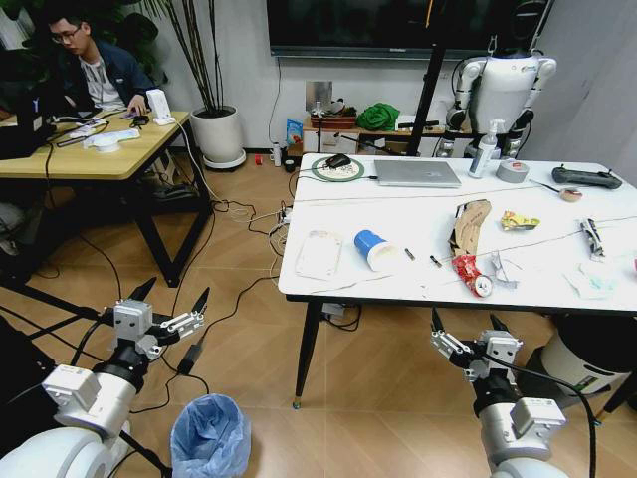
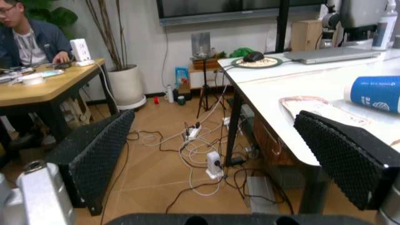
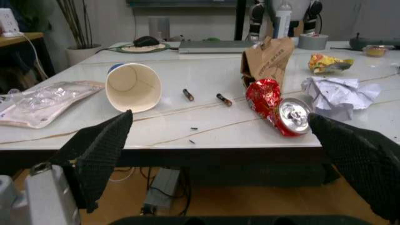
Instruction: Pick up the trash bin and place the trash from the table into it.
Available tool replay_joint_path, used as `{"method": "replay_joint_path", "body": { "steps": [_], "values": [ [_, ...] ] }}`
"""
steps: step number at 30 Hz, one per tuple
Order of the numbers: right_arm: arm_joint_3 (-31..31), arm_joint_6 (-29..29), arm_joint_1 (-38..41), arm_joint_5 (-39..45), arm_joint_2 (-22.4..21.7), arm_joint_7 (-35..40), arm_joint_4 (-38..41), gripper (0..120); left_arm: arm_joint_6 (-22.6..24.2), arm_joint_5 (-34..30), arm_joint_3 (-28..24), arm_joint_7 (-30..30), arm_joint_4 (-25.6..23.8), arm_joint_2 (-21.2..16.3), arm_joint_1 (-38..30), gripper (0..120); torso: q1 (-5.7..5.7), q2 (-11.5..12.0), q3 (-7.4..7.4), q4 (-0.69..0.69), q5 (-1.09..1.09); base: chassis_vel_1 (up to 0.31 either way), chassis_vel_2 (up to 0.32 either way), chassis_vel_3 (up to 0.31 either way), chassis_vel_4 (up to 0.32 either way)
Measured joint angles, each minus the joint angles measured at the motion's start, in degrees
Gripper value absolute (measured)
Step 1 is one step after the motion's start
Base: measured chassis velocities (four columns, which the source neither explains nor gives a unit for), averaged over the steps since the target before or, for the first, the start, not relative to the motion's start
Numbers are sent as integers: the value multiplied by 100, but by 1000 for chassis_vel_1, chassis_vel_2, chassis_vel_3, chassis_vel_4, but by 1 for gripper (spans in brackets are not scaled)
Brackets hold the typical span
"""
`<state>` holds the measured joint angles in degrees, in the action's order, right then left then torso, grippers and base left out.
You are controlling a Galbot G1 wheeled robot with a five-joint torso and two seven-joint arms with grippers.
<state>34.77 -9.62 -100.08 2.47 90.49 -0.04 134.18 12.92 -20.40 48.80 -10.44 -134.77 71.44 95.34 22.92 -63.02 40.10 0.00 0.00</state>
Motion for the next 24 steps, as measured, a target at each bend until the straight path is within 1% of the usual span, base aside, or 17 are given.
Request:
{"method": "replay_joint_path", "body": {
  "steps": [6,14,19,20,24],
  "values": [
    [-51,-20,-18,-48,46,-7,15,100,-39,-1,5,-107,48,101,-22,100,0,0,0,0,0,0,0,0,0],
    [5,-17,-17,-48,80,8,42,100,27,49,-2,-174,87,33,-38,100,-16,36,-16,0,0,0,0,0,0],
    [17,-6,-23,-42,95,25,28,100,46,48,-23,-192,119,8,-46,100,-89,196,-106,0,0,0,0,0,0],
    [17,-6,-23,-42,95,25,28,100,46,48,-23,-192,119,8,-46,100,-89,196,-106,0,0,0,0,0,0],
    [4,-6,-28,-36,118,37,29,100,46,58,-39,-193,131,-2,-56,100,-157,350,-191,0,0,0,0,0,0]
  ]
}}
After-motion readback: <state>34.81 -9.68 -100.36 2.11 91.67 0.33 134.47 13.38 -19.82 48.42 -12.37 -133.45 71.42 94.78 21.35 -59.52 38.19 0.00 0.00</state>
